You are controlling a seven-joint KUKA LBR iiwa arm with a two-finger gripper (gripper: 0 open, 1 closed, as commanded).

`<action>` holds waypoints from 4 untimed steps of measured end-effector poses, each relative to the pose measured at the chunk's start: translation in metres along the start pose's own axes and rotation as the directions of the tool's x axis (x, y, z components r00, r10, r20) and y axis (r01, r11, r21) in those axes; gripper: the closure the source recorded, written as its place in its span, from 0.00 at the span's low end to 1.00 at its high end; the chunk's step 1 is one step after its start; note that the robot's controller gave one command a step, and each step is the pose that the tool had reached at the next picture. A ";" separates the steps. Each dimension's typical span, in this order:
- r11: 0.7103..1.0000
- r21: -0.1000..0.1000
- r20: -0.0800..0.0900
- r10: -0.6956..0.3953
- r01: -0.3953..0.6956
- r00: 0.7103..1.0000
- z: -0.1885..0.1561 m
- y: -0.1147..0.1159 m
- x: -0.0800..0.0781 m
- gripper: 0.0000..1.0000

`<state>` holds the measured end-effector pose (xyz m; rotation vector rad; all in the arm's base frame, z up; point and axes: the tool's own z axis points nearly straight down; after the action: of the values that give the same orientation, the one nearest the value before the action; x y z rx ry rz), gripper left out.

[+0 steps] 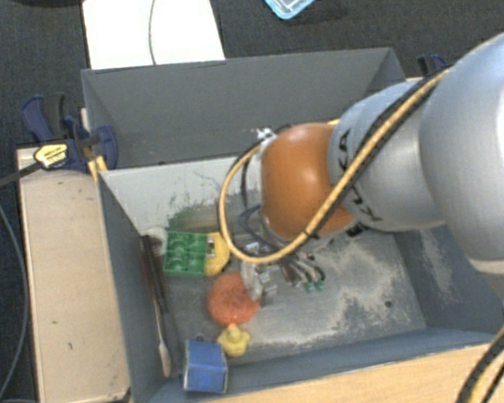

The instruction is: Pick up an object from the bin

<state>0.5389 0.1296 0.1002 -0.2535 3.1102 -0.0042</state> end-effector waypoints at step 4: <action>0.998 0.003 0.001 -0.065 0.065 0.998 -0.016 -0.007 0.010 1.00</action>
Offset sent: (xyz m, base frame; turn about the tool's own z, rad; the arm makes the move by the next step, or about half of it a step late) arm 0.0000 0.0000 0.0000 0.0000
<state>0.5303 0.1211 0.1162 -0.3540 3.0992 -0.0100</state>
